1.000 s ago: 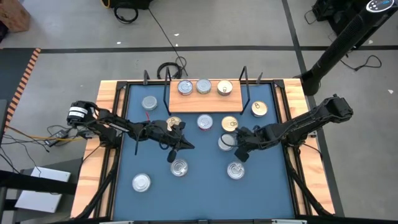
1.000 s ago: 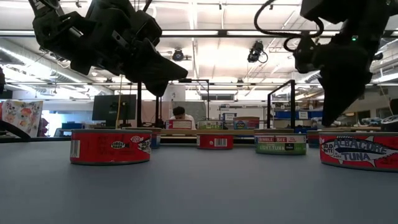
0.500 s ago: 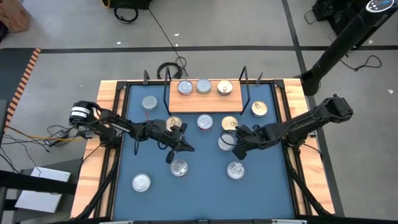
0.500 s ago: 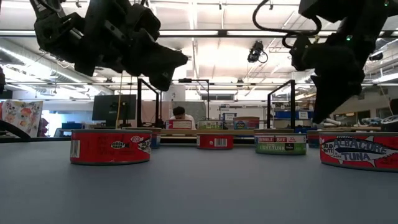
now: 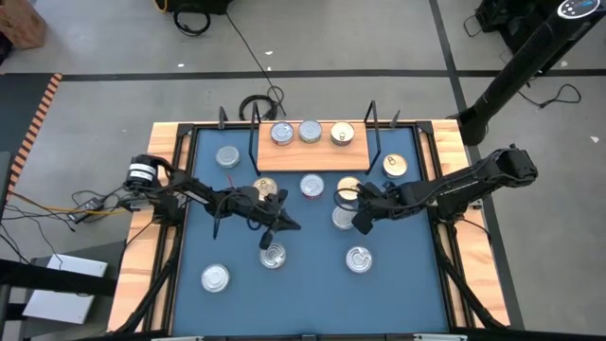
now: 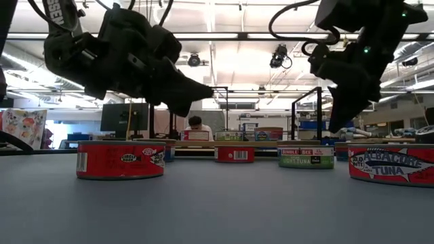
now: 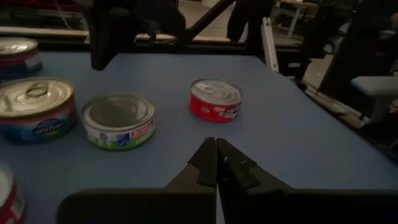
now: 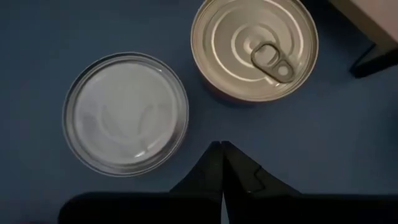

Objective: Stack canned seafood by type on shelf
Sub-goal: Stack the green tuna can on top of the other green tuna can on the shelf

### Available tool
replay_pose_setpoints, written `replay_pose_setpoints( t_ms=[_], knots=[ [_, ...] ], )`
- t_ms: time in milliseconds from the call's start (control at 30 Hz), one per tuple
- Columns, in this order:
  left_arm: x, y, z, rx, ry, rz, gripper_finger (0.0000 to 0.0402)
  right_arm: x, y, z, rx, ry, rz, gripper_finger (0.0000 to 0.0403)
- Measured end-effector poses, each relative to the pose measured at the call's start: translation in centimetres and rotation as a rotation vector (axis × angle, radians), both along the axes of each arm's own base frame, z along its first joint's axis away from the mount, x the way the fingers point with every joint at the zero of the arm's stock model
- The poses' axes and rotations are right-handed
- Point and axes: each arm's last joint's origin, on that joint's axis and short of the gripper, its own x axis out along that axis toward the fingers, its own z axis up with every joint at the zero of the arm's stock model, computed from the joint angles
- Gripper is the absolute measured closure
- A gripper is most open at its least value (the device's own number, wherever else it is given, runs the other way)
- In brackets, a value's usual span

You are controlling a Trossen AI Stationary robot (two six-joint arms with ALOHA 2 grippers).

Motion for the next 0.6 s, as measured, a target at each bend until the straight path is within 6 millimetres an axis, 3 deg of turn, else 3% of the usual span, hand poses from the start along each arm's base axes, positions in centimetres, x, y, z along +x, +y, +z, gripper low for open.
replay_pose_setpoints(
  t_ms=[600],
  knots=[
    [0.0,0.1,-0.2,0.033,0.003,0.045,0.0399,-1.0,-0.5,-3.8,0.007,-0.1,0.035,0.0394]
  ],
)
